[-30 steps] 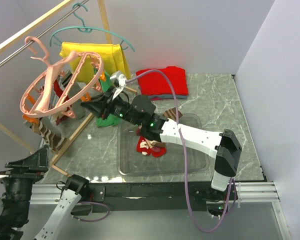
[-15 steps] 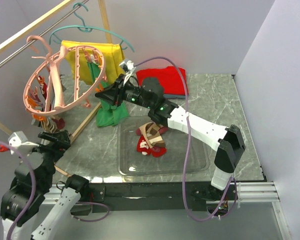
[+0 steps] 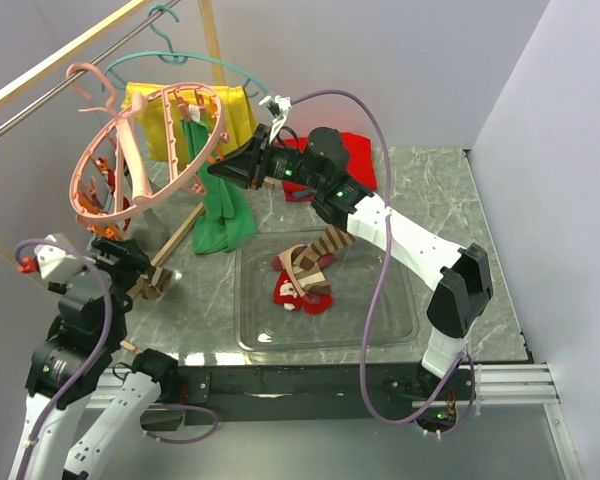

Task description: Remove the socks clipped to the hanger

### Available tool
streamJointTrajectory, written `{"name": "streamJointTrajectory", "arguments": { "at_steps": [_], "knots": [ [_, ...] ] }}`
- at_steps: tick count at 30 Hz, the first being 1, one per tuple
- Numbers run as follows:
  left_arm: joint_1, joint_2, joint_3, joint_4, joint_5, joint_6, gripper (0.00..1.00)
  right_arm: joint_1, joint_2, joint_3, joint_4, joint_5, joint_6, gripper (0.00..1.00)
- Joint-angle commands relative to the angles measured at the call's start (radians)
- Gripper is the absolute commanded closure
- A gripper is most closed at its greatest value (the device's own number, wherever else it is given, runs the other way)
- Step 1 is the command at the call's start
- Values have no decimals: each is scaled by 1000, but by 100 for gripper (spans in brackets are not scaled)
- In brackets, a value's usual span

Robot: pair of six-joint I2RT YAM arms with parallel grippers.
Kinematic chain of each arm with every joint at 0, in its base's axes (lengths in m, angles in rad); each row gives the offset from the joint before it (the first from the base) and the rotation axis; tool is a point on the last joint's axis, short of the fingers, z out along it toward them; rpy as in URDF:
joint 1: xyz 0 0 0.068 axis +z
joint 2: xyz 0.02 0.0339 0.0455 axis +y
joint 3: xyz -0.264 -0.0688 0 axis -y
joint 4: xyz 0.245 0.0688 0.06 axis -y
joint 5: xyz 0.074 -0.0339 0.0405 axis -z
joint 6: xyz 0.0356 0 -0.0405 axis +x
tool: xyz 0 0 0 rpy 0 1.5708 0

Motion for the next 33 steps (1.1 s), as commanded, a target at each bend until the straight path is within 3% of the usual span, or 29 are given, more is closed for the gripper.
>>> {"name": "streamJointTrajectory", "arguments": {
  "at_steps": [1, 4, 6, 7, 9, 10, 12, 13, 15, 16, 17, 19, 23, 25, 26, 29, 33],
  "knots": [
    [6, 38, -33, 144, -7, 66, 15, -16, -9, 33, 61, -73, 30, 100],
    [6, 70, -44, 207, -12, 85, 17, -19, -18, 16, 87, -88, 52, 100],
    [6, 103, -47, 247, -24, 117, 24, -22, -28, 5, 109, -99, 70, 100],
    [6, 113, -44, 251, -29, 123, 37, -20, -31, -1, 115, -102, 72, 100],
    [6, 145, -33, 250, -41, 138, 50, -22, -38, -9, 123, -105, 75, 100],
    [6, 157, -30, 250, -35, 146, 62, -22, -40, -16, 123, -105, 76, 100],
    [6, 160, -28, 255, -15, 172, 76, -22, -40, -24, 123, -105, 79, 100],
    [6, 157, -25, 247, -10, 166, 87, -22, -40, -27, 121, -106, 81, 100],
    [6, 145, -18, 245, 40, 161, 92, -22, -35, -29, 109, -110, 82, 98],
    [6, 133, -15, 247, 71, 164, 94, -22, -34, -29, 98, -107, 81, 94],
    [6, 128, -10, 241, 92, 163, 94, -22, -31, -26, 83, -103, 78, 84],
    [6, 119, 19, 194, 138, 131, 99, -22, -28, -22, 26, -96, 59, 76],
    [6, 87, 48, 160, 240, 103, 99, -17, -60, -76, -40, -54, 16, 48],
    [6, 61, 48, 161, 304, 96, 99, -11, -92, -119, -78, -33, -14, 40],
    [6, 53, 50, 159, 322, 94, 99, -6, -104, -134, -95, -24, -31, 28],
    [6, 30, 65, 144, 378, 82, 99, 23, -164, -199, -178, 62, -115, 9],
    [6, 9, 93, 106, 405, 66, 99, 58, -271, -344, -171, 183, -168, 0]
  ]
}}
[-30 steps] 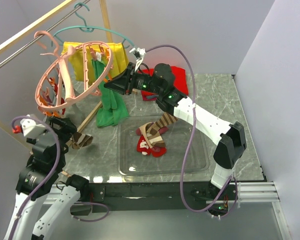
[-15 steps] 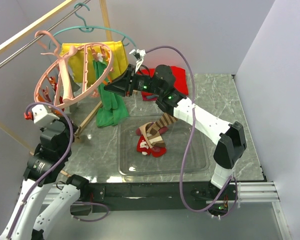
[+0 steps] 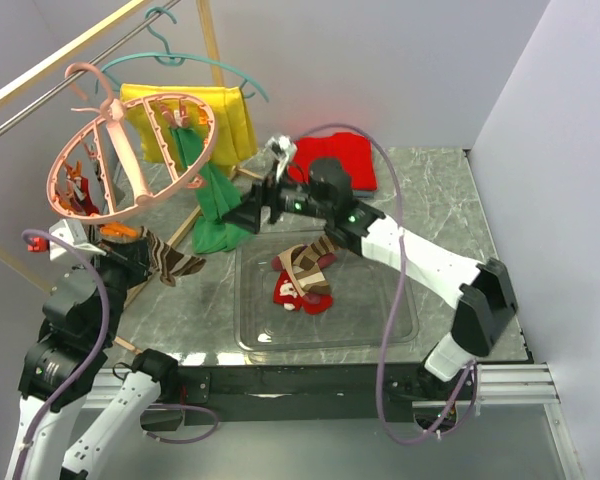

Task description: Remove the socks clipped to the hanger

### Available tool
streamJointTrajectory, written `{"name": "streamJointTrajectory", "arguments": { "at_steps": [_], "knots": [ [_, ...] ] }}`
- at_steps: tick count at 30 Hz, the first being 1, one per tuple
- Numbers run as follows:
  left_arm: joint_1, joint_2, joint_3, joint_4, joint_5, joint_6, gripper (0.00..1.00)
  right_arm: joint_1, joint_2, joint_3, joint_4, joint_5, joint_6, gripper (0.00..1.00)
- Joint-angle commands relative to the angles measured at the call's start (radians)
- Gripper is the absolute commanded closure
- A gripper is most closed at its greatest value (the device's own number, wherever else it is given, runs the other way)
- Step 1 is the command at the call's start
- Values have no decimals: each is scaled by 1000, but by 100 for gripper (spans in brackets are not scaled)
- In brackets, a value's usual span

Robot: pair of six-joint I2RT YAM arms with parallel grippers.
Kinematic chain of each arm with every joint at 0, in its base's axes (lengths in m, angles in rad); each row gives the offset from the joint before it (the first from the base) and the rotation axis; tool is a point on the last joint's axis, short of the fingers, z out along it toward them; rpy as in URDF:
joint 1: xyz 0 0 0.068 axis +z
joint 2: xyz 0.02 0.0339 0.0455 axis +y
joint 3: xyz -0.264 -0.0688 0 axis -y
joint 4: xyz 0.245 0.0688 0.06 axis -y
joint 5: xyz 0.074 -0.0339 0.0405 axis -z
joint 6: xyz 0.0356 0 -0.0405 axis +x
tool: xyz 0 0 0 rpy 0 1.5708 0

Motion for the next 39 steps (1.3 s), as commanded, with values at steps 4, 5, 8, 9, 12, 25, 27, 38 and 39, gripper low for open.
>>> {"name": "streamJointTrajectory", "arguments": {
  "at_steps": [4, 5, 8, 9, 12, 25, 27, 38, 39],
  "knots": [
    [6, -45, 67, -31, 132, -37, 99, 118, -169, -218, 59, 265, -153, 0],
    [6, -48, 73, -34, 152, -45, 99, 141, -158, -223, 77, 284, -183, 0],
    [6, -52, 92, -43, 175, -62, 99, 230, -124, -223, 138, 303, -220, 0],
    [6, -53, 96, -48, 188, -67, 98, 269, -109, -205, 178, 295, -226, 0],
    [6, -62, 101, -54, 199, -85, 98, 313, -26, -127, 217, 263, -233, 0],
    [6, -84, 109, -59, 205, -111, 95, 429, 184, 96, 278, 370, -279, 8],
    [6, -81, 113, -62, 205, -113, 95, 432, 201, 117, 272, 375, -271, 12],
    [6, -87, 104, -63, 209, -116, 80, 449, 201, 90, 312, 381, -245, 100],
    [6, -90, 104, -63, 199, -114, 65, 450, 195, 84, 313, 379, -243, 100]
  ]
}}
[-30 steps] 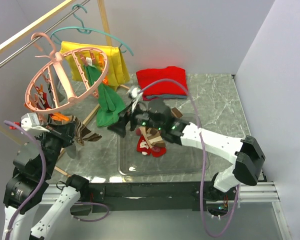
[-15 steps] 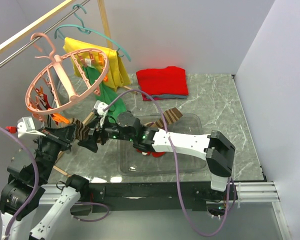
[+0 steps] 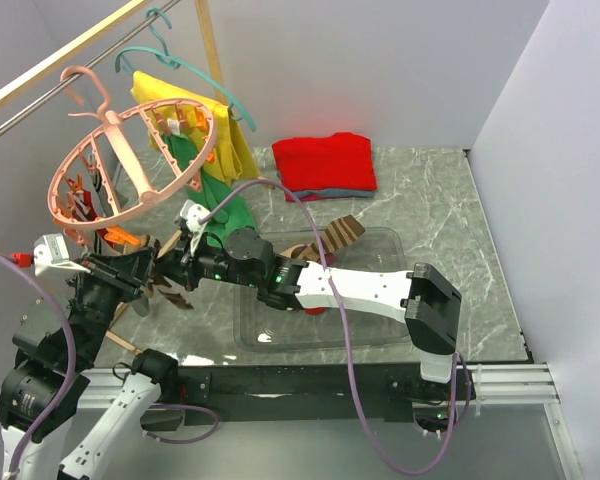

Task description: Remove the socks clipped to the hanger

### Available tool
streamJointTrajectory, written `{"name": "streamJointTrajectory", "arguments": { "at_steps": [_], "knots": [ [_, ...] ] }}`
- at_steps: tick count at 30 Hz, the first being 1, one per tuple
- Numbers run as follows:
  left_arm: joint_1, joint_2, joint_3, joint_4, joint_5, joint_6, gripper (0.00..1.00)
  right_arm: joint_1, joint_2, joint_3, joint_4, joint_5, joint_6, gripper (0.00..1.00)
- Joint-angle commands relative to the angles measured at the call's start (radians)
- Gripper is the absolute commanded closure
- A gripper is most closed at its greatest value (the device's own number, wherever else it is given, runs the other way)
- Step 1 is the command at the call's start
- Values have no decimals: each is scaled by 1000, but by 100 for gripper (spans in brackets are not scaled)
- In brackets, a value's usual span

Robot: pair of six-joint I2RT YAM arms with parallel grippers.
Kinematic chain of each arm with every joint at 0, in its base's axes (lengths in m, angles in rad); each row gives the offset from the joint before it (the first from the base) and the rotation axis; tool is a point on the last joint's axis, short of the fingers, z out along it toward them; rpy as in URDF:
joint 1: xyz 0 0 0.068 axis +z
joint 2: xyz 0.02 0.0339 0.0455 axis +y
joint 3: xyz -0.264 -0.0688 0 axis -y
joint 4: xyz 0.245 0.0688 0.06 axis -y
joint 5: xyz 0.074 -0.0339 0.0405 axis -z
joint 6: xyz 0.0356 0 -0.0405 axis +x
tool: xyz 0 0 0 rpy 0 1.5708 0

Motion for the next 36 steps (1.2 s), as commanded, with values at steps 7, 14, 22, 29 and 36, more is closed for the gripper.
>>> {"name": "streamJointTrajectory", "arguments": {
  "at_steps": [7, 14, 22, 29, 36],
  "knots": [
    [6, -40, 95, -28, -101, 24, 24, 4, -80, -43, 72, -24, 14, 100],
    [6, -77, 151, -82, -336, -20, 28, 3, -123, -83, 64, -96, 28, 100],
    [-1, -34, 122, -30, -289, -63, 33, -45, -149, -103, 72, -316, 132, 100],
    [-8, -36, 50, 111, -238, -57, 29, -103, -167, -117, 84, -493, 201, 100],
    [-22, 6, 14, 163, -195, -83, 29, -123, -186, -123, 115, -590, 249, 100]
  ]
}}
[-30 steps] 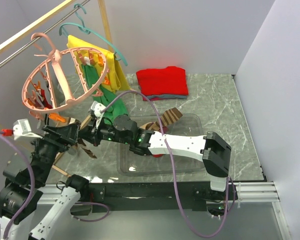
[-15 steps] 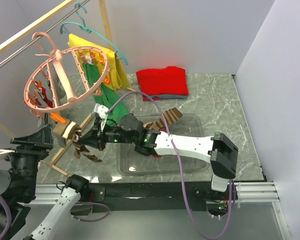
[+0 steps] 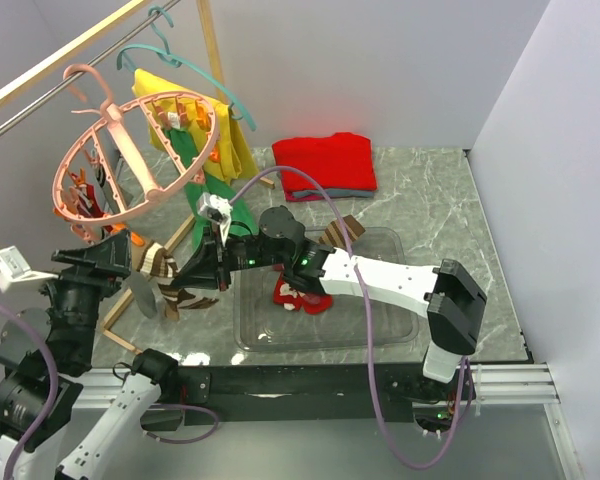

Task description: Remove the socks clipped to the hanger

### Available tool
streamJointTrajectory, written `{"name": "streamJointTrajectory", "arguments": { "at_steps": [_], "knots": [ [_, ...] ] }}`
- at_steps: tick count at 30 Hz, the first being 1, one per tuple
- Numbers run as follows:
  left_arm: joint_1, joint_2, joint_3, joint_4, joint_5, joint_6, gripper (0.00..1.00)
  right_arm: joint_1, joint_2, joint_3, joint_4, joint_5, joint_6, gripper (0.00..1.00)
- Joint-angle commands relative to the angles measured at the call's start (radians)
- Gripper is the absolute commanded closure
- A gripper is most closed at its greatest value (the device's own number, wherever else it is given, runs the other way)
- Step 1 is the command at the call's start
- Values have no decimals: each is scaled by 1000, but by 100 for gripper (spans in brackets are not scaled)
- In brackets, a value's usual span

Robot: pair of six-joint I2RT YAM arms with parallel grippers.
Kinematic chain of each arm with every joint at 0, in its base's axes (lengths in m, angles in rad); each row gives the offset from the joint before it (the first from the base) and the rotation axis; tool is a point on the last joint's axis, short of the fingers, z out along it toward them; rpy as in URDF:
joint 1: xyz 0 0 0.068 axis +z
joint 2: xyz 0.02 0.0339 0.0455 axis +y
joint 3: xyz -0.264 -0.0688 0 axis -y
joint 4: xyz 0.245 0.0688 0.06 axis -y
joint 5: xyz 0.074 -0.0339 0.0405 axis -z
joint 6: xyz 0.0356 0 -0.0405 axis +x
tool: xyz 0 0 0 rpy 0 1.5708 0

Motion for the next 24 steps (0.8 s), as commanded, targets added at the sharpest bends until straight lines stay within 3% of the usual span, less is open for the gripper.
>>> {"name": "streamJointTrajectory", "arguments": {
  "at_steps": [1, 18, 24],
  "knots": [
    [-11, 45, -11, 83, 45, -25, 30, -5, -72, -5, 49, -85, 29, 100],
    [-15, 102, -65, 160, 10, -19, 42, -5, -106, -11, 67, -116, 55, 100],
    [-15, 99, -62, 192, -11, 28, 65, -5, -129, -36, 47, -101, 37, 100]
  ]
}}
